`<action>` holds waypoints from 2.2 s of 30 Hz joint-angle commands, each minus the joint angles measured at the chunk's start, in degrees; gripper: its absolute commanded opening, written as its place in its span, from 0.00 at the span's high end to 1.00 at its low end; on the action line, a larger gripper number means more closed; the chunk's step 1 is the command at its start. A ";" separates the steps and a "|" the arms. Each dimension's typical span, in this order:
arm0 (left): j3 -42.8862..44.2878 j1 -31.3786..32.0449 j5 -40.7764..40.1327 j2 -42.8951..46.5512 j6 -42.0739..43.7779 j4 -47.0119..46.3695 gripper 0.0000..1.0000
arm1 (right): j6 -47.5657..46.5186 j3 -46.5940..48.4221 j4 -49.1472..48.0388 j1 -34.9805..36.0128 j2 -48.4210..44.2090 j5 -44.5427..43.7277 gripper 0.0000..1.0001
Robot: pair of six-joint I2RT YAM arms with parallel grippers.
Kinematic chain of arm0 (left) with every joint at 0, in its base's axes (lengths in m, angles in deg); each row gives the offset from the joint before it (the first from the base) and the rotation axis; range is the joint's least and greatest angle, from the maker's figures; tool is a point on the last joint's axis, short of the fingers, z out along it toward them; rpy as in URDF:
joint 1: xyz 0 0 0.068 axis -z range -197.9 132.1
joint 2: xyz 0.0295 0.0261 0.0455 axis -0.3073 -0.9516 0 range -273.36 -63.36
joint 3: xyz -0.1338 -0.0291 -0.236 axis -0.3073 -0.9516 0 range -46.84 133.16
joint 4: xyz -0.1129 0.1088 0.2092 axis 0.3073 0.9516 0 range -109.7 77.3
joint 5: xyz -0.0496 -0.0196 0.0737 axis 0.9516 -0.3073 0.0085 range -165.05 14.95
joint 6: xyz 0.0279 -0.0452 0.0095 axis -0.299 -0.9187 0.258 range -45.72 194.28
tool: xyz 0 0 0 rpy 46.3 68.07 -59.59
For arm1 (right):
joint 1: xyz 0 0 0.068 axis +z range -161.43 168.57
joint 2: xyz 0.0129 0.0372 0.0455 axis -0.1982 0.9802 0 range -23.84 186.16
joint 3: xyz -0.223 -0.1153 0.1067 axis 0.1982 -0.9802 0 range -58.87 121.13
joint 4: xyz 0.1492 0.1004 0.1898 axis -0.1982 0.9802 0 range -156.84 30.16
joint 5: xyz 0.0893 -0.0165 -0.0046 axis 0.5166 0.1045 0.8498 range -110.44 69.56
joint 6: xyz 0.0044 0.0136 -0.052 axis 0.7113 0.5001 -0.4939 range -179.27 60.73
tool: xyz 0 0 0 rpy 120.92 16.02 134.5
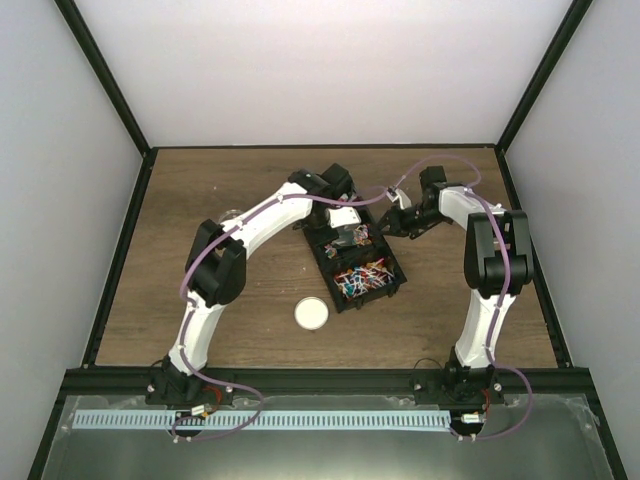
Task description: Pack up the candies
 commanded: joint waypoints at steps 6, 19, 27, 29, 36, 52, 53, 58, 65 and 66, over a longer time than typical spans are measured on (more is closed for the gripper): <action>1.49 0.30 -2.70 0.81 -0.37 3.75 0.96 | 0.58 -1.40 -0.87 0.81 -1.23 2.23 0.99; 0.61 0.33 -14.12 6.57 -1.40 13.31 0.96 | 6.87 -4.62 -4.97 1.22 -6.14 1.62 0.99; 0.71 1.12 -12.30 7.92 0.99 13.35 0.96 | 9.82 -6.91 -10.13 2.07 -9.00 1.11 0.99; 0.67 1.76 -12.51 7.04 1.67 13.33 0.96 | 9.78 -6.67 -10.22 2.20 -8.84 1.15 0.99; 4.75 2.41 -11.39 1.90 0.71 13.23 0.96 | 9.72 -7.17 -10.63 2.30 -10.00 1.85 0.99; -4.72 2.17 -4.42 -0.22 -0.09 1.17 0.96 | 7.13 -8.57 -11.96 2.48 -11.46 5.07 0.99; -6.24 2.15 -3.53 0.22 0.18 -0.51 0.96 | 6.96 -8.59 -12.18 2.50 -11.48 5.29 0.99; -14.01 2.07 1.05 2.56 1.11 -11.15 0.96 | 6.83 -8.35 -12.61 2.54 -10.88 5.98 0.99; -17.39 1.83 6.42 3.50 0.97 -20.31 0.96 | 6.85 -8.56 -13.07 2.57 -10.50 6.88 0.99; -17.88 1.65 7.81 3.93 0.67 -21.63 0.96 | 6.94 -8.77 -13.26 2.57 -10.59 6.86 0.99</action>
